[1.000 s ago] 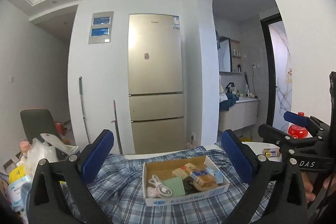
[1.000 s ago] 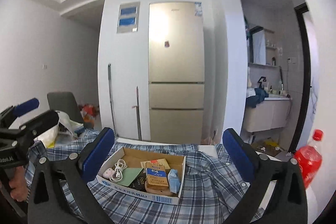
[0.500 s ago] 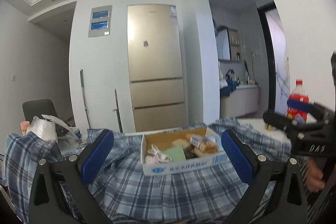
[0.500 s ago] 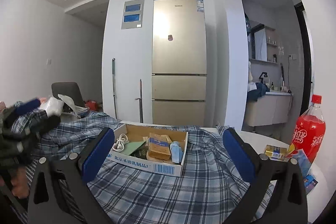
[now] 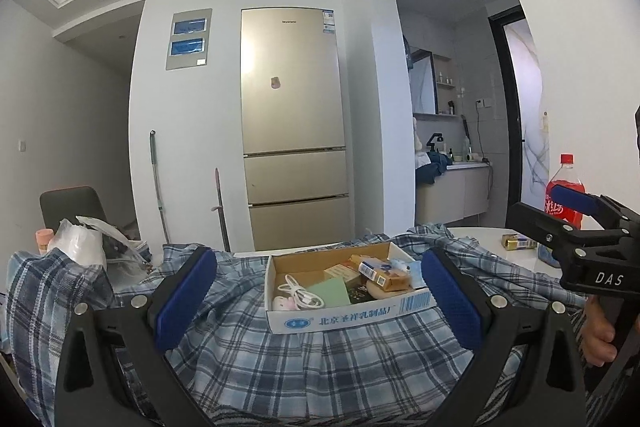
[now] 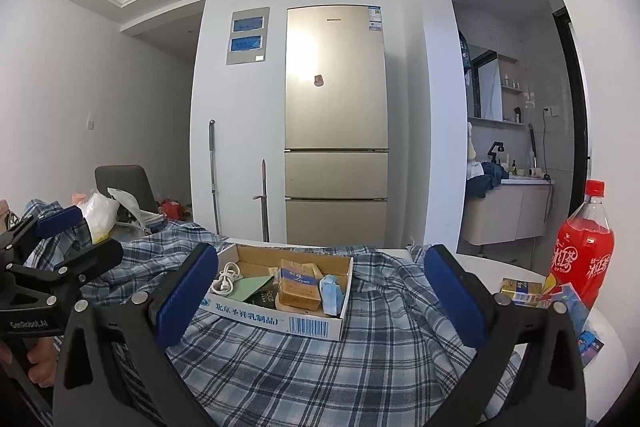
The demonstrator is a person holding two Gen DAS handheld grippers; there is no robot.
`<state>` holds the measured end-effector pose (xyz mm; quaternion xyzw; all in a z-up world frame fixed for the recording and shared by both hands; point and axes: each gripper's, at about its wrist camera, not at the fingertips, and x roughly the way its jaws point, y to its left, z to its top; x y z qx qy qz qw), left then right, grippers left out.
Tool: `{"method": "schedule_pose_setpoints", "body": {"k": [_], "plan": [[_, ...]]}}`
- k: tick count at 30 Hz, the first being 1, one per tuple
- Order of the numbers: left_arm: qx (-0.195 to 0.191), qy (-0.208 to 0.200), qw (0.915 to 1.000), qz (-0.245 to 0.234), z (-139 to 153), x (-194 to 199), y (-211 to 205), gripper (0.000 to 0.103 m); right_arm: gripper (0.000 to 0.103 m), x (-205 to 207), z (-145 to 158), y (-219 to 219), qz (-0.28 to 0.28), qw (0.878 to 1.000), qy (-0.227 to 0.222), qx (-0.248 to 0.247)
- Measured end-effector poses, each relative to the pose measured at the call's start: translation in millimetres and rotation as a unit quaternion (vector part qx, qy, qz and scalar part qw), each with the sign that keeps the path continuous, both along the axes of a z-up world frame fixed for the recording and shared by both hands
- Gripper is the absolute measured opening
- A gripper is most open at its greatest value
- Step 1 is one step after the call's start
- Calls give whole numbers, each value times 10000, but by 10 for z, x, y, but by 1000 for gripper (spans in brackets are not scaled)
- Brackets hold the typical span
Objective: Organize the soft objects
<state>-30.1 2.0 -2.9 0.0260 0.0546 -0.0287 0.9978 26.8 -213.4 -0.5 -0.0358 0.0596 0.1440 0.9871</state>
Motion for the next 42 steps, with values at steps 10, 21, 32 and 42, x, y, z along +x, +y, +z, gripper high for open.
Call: {"method": "schedule_pose_setpoints", "body": {"k": [10, 21, 32, 42], "plan": [[162, -29, 9999, -23, -5, -17, -78, 103, 103, -35, 5, 13, -19, 10000, -93, -5], [-133, -158, 9996, 176, 8, -50, 42, 103, 103, -49, 12, 7, -28, 9999, -98, 12], [-33, -144, 9997, 179, -2, -52, 11, 103, 103, -57, 29, -3, -27, 9999, -103, 2], [-51, -96, 9998, 185, -9, -36, 1, 103, 103, -52, 34, -14, -17, 9999, -108, 1]]}}
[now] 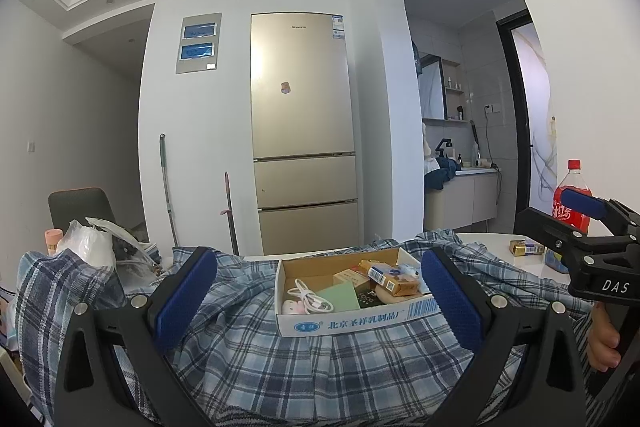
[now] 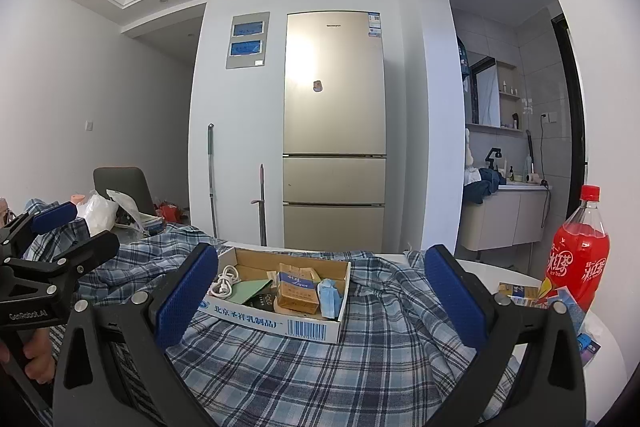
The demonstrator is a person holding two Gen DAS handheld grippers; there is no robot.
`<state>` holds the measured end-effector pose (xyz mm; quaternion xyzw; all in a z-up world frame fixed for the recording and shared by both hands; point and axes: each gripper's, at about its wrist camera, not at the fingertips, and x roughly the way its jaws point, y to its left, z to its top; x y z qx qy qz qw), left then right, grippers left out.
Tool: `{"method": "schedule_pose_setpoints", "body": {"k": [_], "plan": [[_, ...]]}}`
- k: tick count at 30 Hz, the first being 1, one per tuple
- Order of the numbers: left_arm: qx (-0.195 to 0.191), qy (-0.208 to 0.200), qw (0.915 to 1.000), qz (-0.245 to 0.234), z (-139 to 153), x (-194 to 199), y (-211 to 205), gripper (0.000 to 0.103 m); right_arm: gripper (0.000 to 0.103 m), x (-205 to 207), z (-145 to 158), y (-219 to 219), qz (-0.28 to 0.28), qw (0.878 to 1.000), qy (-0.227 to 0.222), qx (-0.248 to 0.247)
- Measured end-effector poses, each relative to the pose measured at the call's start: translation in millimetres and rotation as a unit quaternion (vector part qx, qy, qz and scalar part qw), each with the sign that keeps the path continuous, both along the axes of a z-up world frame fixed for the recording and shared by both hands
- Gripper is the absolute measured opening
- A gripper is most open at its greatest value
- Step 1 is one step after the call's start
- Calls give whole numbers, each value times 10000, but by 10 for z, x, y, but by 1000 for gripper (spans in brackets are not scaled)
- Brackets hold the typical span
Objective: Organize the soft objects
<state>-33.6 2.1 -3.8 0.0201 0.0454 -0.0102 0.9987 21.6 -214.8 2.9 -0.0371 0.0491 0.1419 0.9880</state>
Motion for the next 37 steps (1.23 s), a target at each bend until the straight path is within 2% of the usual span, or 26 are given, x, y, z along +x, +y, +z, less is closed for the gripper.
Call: {"method": "schedule_pose_setpoints", "body": {"k": [7, 22, 30, 37], "plan": [[-61, 87, 9999, -11, -11, 28, 41, 103, 103, -6, -6, -6, -9, 10000, -47, -20], [85, 2, 9999, -57, -18, 5, 9, 103, 103, 25, -36, -17, -34, 10000, 12, -9], [-98, 177, 9998, -5, -22, 66, 82, 103, 103, 27, -49, 6, -37, 10000, 9, -42], [42, 112, 9999, -15, -7, 43, 39, 103, 103, 27, -54, 11, -36, 10000, 15, -40]]}}
